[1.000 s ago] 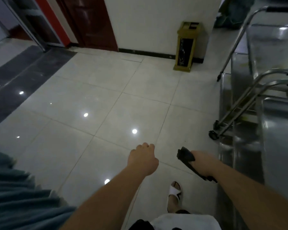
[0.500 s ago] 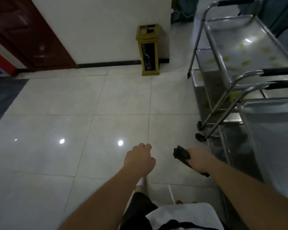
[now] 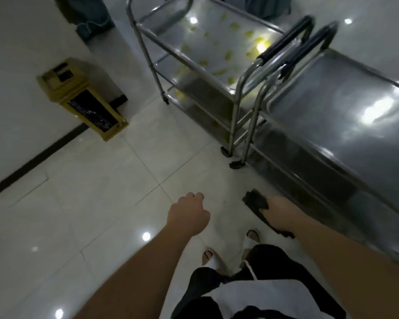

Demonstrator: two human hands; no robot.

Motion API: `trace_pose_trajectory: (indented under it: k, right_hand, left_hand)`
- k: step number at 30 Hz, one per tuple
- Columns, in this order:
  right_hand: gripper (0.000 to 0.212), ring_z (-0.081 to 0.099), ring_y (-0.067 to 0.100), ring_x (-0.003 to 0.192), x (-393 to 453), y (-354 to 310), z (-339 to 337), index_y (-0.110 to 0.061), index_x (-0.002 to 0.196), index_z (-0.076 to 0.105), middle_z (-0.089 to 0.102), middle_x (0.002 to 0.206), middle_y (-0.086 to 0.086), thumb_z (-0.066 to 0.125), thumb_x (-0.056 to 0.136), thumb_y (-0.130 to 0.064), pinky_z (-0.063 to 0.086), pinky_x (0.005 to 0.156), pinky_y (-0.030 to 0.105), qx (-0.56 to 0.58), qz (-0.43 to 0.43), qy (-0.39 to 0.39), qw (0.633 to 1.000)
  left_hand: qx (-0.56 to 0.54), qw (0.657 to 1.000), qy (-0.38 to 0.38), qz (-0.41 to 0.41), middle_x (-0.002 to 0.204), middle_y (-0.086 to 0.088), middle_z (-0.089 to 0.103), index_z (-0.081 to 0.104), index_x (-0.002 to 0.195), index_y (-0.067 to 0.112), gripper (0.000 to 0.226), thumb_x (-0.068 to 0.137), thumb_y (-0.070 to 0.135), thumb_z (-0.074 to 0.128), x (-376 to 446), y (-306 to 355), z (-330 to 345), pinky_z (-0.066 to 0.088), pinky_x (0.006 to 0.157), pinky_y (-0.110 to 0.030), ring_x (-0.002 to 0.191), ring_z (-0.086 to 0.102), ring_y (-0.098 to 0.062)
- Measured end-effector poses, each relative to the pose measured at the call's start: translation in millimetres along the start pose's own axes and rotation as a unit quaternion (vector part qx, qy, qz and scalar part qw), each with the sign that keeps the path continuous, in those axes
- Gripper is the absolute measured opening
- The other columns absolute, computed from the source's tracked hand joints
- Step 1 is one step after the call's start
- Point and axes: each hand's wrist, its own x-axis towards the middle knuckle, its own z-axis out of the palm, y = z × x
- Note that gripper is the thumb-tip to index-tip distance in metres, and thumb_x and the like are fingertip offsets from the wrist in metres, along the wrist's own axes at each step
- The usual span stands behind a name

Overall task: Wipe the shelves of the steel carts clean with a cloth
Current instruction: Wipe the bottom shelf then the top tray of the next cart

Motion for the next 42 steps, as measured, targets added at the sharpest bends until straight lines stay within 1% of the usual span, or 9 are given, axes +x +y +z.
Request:
trace_pose_trajectory:
  k: [2, 5, 14, 18, 23, 27, 34, 37, 42]
  right_hand:
    - [0.014, 0.061, 0.015, 0.075, 7, 6, -2, -0.019, 0.101, 0.063, 0.064, 0.086, 0.002, 0.052, 0.104, -0.026, 0.039, 0.057, 0.026, 0.02, 0.04, 0.005, 0.999]
    - [0.014, 0.053, 0.012, 0.067, 24, 16, -8, -0.02, 0.096, 0.059, 0.057, 0.078, 0.001, 0.05, 0.105, -0.025, 0.034, 0.053, 0.025, 0.047, 0.081, 0.006, 0.996]
    - [0.007, 0.065, 0.021, 0.077, 79, 37, -27, -0.018, 0.105, 0.061, 0.065, 0.088, 0.005, 0.062, 0.098, -0.017, 0.058, 0.07, 0.036, 0.137, 0.169, -0.006, 0.976]
    - [0.006, 0.066, 0.02, 0.077, 108, 34, -19, -0.021, 0.101, 0.063, 0.065, 0.085, 0.003, 0.063, 0.096, -0.017, 0.061, 0.076, 0.039, 0.178, 0.22, 0.023, 0.959]
    - [0.008, 0.062, 0.018, 0.073, 139, 27, 1, -0.02, 0.09, 0.06, 0.063, 0.081, 0.002, 0.061, 0.096, -0.015, 0.048, 0.059, 0.029, 0.278, 0.285, 0.053, 0.916]
    - [0.008, 0.06, 0.019, 0.074, 166, 27, 21, -0.019, 0.101, 0.058, 0.064, 0.086, 0.004, 0.052, 0.103, -0.023, 0.044, 0.059, 0.029, 0.341, 0.295, 0.09, 0.888]
    - [0.023, 0.064, 0.024, 0.086, 230, 70, 62, -0.012, 0.123, 0.062, 0.064, 0.094, 0.005, 0.052, 0.103, -0.015, 0.054, 0.075, 0.034, 0.35, 0.265, 0.096, 0.893]
    - [0.029, 0.064, 0.027, 0.094, 270, 107, 80, -0.016, 0.133, 0.057, 0.068, 0.112, 0.01, 0.051, 0.105, -0.022, 0.054, 0.08, 0.034, 0.34, 0.247, 0.083, 0.903]
    - [0.023, 0.065, 0.026, 0.089, 342, 172, 117, -0.02, 0.118, 0.06, 0.067, 0.103, 0.007, 0.064, 0.096, -0.022, 0.055, 0.079, 0.041, 0.285, 0.219, 0.142, 0.922]
  left_hand:
    - [0.02, 0.999, -0.007, 0.034, 0.146, -0.005, 0.051, 0.043, 0.153, 0.023, 0.054, 0.102, 0.041, 0.048, 24, 13, -13, 0.045, 0.099, -0.043, 0.128, 0.052, -0.029]
    - [0.054, 0.995, -0.018, 0.08, 0.146, -0.004, 0.051, 0.043, 0.153, 0.023, 0.054, 0.103, 0.042, 0.048, 57, 38, -30, 0.045, 0.1, -0.042, 0.129, 0.052, -0.028]
    - [0.129, 0.975, -0.08, 0.164, 0.144, -0.003, 0.052, 0.043, 0.154, 0.023, 0.053, 0.104, 0.04, 0.049, 141, 71, -53, 0.044, 0.097, -0.037, 0.127, 0.052, -0.026]
    - [0.161, 0.96, -0.104, 0.202, 0.141, -0.003, 0.054, 0.047, 0.15, 0.023, 0.048, 0.105, 0.039, 0.048, 195, 68, -53, 0.044, 0.094, -0.037, 0.126, 0.053, -0.025]
    - [0.218, 0.931, -0.153, 0.252, 0.143, -0.004, 0.053, 0.045, 0.153, 0.022, 0.055, 0.103, 0.042, 0.053, 259, 73, -56, 0.045, 0.097, -0.04, 0.128, 0.053, -0.028]
    - [0.239, 0.919, -0.16, 0.269, 0.144, -0.006, 0.052, 0.044, 0.154, 0.022, 0.056, 0.102, 0.037, 0.052, 303, 87, -51, 0.045, 0.099, -0.042, 0.128, 0.052, -0.029]
    - [0.264, 0.916, -0.148, 0.264, 0.148, -0.007, 0.049, 0.041, 0.156, 0.023, 0.057, 0.102, 0.038, 0.051, 373, 113, 6, 0.045, 0.102, -0.043, 0.132, 0.05, -0.031]
    - [0.281, 0.915, -0.14, 0.253, 0.145, -0.007, 0.052, 0.043, 0.153, 0.021, 0.055, 0.102, 0.038, 0.051, 412, 119, 52, 0.046, 0.101, -0.043, 0.131, 0.051, -0.03]
    - [0.311, 0.907, -0.121, 0.256, 0.149, -0.007, 0.05, 0.043, 0.152, 0.021, 0.053, 0.103, 0.037, 0.05, 490, 118, 128, 0.045, 0.103, -0.044, 0.132, 0.05, -0.03]
